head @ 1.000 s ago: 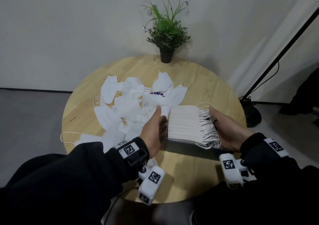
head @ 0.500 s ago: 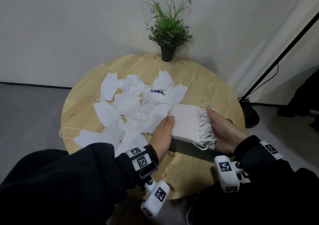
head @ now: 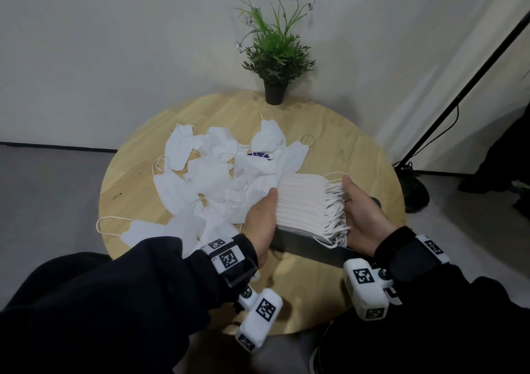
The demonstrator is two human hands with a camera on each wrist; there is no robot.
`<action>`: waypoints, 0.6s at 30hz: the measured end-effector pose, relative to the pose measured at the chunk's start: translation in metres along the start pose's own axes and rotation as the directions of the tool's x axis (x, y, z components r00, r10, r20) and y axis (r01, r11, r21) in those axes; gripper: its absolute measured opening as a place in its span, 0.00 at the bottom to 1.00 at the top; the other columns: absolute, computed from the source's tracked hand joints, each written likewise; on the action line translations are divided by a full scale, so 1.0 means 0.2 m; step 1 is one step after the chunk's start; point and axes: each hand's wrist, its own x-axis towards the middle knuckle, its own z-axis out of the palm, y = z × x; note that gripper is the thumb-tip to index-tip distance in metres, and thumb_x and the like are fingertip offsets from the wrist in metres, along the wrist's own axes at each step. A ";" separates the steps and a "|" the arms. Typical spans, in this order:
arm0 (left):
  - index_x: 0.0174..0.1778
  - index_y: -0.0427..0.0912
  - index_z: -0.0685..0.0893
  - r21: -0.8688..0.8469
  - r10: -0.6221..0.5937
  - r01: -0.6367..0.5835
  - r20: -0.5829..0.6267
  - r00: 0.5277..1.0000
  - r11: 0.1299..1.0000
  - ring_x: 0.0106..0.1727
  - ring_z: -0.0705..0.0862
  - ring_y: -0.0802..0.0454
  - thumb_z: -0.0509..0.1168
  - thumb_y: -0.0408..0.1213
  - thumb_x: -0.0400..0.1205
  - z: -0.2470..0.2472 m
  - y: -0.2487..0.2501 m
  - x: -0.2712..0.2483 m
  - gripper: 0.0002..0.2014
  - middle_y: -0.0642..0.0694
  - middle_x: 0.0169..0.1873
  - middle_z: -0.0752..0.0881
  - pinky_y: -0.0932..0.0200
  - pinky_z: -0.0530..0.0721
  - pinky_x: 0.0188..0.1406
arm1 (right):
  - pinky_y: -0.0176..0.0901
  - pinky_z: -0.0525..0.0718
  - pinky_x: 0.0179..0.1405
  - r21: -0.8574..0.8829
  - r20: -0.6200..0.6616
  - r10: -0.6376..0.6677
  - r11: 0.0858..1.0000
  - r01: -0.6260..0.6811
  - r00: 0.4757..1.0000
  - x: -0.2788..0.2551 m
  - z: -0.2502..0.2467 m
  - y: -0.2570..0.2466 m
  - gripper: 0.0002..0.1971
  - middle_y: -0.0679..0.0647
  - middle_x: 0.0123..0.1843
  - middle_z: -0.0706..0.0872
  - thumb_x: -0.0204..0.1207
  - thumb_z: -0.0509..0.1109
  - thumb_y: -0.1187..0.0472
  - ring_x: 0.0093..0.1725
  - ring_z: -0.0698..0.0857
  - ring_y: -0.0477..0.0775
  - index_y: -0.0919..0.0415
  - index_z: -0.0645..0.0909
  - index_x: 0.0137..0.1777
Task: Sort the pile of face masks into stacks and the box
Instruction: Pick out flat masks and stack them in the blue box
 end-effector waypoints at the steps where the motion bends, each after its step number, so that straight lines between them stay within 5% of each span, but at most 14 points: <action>1: 0.61 0.51 0.86 -0.023 -0.021 0.021 0.001 1.000 1.000 0.67 0.85 0.47 0.58 0.62 0.89 0.00 0.01 0.00 0.21 0.50 0.64 0.89 0.42 0.77 0.78 | 0.61 0.86 0.64 0.004 0.003 0.001 1.000 -0.001 1.000 0.01 0.00 0.00 0.39 0.66 0.69 0.89 0.87 0.51 0.30 0.67 0.89 0.68 0.65 0.81 0.75; 6: 0.64 0.43 0.87 -0.026 -0.007 0.008 0.035 0.999 1.000 0.56 0.88 0.51 0.60 0.58 0.90 0.01 0.13 0.03 0.22 0.52 0.55 0.90 0.51 0.79 0.71 | 0.58 0.94 0.47 0.012 -0.034 0.015 1.000 -0.015 0.999 0.03 -0.05 -0.07 0.41 0.67 0.65 0.91 0.85 0.53 0.29 0.60 0.92 0.68 0.68 0.82 0.71; 8: 0.75 0.44 0.81 0.171 0.189 -0.191 0.031 0.981 0.966 0.67 0.83 0.51 0.57 0.59 0.91 0.01 0.23 0.06 0.26 0.54 0.68 0.85 0.51 0.71 0.80 | 0.58 0.94 0.42 0.014 -0.055 -0.008 1.000 0.009 0.998 0.03 -0.07 -0.10 0.39 0.68 0.59 0.93 0.86 0.53 0.30 0.53 0.94 0.68 0.69 0.83 0.66; 9: 0.84 0.46 0.73 0.353 0.334 -0.348 0.102 0.937 0.868 0.80 0.74 0.52 0.56 0.61 0.90 0.01 0.27 0.07 0.30 0.53 0.80 0.77 0.50 0.64 0.86 | 0.58 0.94 0.41 0.021 -0.070 -0.025 0.999 0.027 0.997 0.04 -0.08 -0.10 0.37 0.67 0.55 0.94 0.87 0.54 0.32 0.49 0.95 0.67 0.69 0.83 0.63; 11: 0.92 0.46 0.56 0.612 0.483 -0.603 0.375 0.791 0.512 0.91 0.54 0.55 0.54 0.68 0.87 0.03 0.32 0.09 0.42 0.52 0.91 0.58 0.51 0.50 0.90 | 0.58 0.89 0.47 0.018 -0.101 -0.061 0.998 0.063 0.993 0.04 -0.07 -0.11 0.35 0.68 0.54 0.94 0.88 0.55 0.33 0.48 0.95 0.68 0.68 0.83 0.64; 13: 0.93 0.45 0.45 0.696 0.382 -0.694 0.600 0.703 0.183 0.92 0.42 0.54 0.48 0.78 0.79 0.07 0.30 0.10 0.54 0.50 0.92 0.45 0.47 0.41 0.90 | 0.61 0.88 0.57 0.015 -0.095 -0.060 0.998 0.062 0.994 0.05 -0.06 -0.11 0.37 0.69 0.64 0.90 0.87 0.56 0.32 0.60 0.92 0.72 0.66 0.80 0.73; 16: 0.92 0.44 0.38 0.745 0.210 -0.661 0.663 0.719 -0.087 0.91 0.34 0.52 0.48 0.84 0.73 0.11 0.24 0.12 0.62 0.48 0.92 0.37 0.39 0.39 0.90 | 0.57 0.89 0.57 0.004 -0.071 -0.057 0.998 0.058 0.996 0.05 -0.05 -0.09 0.35 0.68 0.65 0.90 0.89 0.52 0.34 0.62 0.92 0.68 0.66 0.82 0.71; 18: 0.92 0.43 0.38 0.761 0.195 -0.634 0.648 0.736 -0.136 0.91 0.34 0.51 0.52 0.84 0.73 0.09 0.24 0.12 0.63 0.47 0.92 0.37 0.38 0.39 0.90 | 0.56 0.90 0.56 -0.003 -0.075 -0.071 0.997 0.071 0.995 0.04 -0.03 -0.09 0.34 0.67 0.63 0.92 0.90 0.52 0.36 0.59 0.93 0.66 0.66 0.83 0.69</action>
